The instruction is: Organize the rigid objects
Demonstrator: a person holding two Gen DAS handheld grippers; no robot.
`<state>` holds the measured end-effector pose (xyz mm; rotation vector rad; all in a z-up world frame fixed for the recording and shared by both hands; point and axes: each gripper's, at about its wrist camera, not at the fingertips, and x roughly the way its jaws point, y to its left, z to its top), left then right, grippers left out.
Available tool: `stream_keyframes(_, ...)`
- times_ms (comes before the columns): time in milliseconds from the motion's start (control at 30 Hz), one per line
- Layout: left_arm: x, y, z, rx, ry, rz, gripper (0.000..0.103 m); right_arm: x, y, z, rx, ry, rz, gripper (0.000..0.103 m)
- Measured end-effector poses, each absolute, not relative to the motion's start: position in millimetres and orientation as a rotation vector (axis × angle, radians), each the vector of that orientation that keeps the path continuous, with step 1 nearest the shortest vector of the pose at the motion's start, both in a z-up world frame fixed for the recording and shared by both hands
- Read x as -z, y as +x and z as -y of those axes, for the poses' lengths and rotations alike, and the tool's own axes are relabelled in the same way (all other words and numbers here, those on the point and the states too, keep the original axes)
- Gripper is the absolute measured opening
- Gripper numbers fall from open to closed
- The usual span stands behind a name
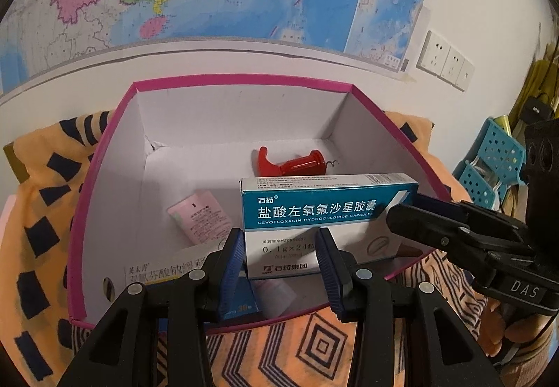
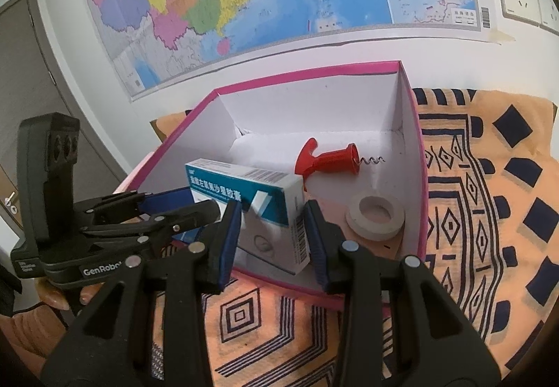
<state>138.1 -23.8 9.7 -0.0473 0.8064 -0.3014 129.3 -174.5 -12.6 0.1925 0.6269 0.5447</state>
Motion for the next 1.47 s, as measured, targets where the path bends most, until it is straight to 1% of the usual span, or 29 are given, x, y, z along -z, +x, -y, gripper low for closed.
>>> stream_keyframes(133,-9,139,26,0.294,-0.028,-0.805,0.042,13,131,170,-0.516,0.162,-0.632,0.04)
stream_keyframes(233,-9,139,26,0.275,-0.019,-0.8,0.049,14,132,167,-0.494,0.144,-0.635,0.04)
stream_keyframes(267,-10,138,26,0.264,-0.008,-0.791,0.058,14,132,166,-0.483,0.132,-0.637,0.04)
stream_keyframes(300,-10,136,26,0.26,0.001,-0.782,0.07,14,132,165,-0.477,0.127,-0.638,0.041)
stream_keyframes(333,-11,132,25,0.253,0.014,-0.767,0.076,14,132,164,-0.468,0.121,-0.637,0.042)
stream_keyframes(367,-12,130,25,0.245,0.021,-0.758,0.087,15,132,163,-0.465,0.119,-0.636,0.043)
stream_keyframes(400,-14,127,23,0.236,0.023,-0.744,0.091,15,132,162,-0.461,0.118,-0.635,0.046)
stream_keyframes(533,-18,115,16,0.212,0.027,-0.716,0.093,13,127,158,-0.444,0.102,-0.621,0.054)
stream_keyframes(667,-23,99,4,0.189,0.017,-0.676,0.099,10,115,160,-0.434,0.095,-0.596,0.056)
stream_keyframes(767,-27,85,-4,0.183,0.001,-0.65,0.1,7,99,163,-0.439,0.085,-0.566,0.057)
stream_keyframes(800,-27,81,-7,0.176,-0.002,-0.644,0.102,5,92,163,-0.445,0.085,-0.553,0.061)
stream_keyframes(833,-28,76,-9,0.168,-0.008,-0.638,0.103,4,82,164,-0.451,0.089,-0.53,0.068)
stream_keyframes(867,-27,70,-11,0.163,-0.012,-0.633,0.103,2,74,164,-0.453,0.087,-0.508,0.072)
stream_keyframes(933,-24,64,-12,0.144,-0.009,-0.641,0.103,1,52,162,-0.445,0.064,-0.446,0.086)
stream_keyframes(1033,-19,51,-14,0.122,0.0,-0.651,0.103,3,30,157,-0.421,0.036,-0.394,0.098)
stream_keyframes(1100,-15,45,-14,0.115,0.0,-0.66,0.103,8,18,153,-0.404,0.019,-0.374,0.101)
stream_keyframes(1467,-5,20,-14,0.039,0.008,-0.668,0.103,33,1,146,-0.385,0.035,-0.427,0.101)
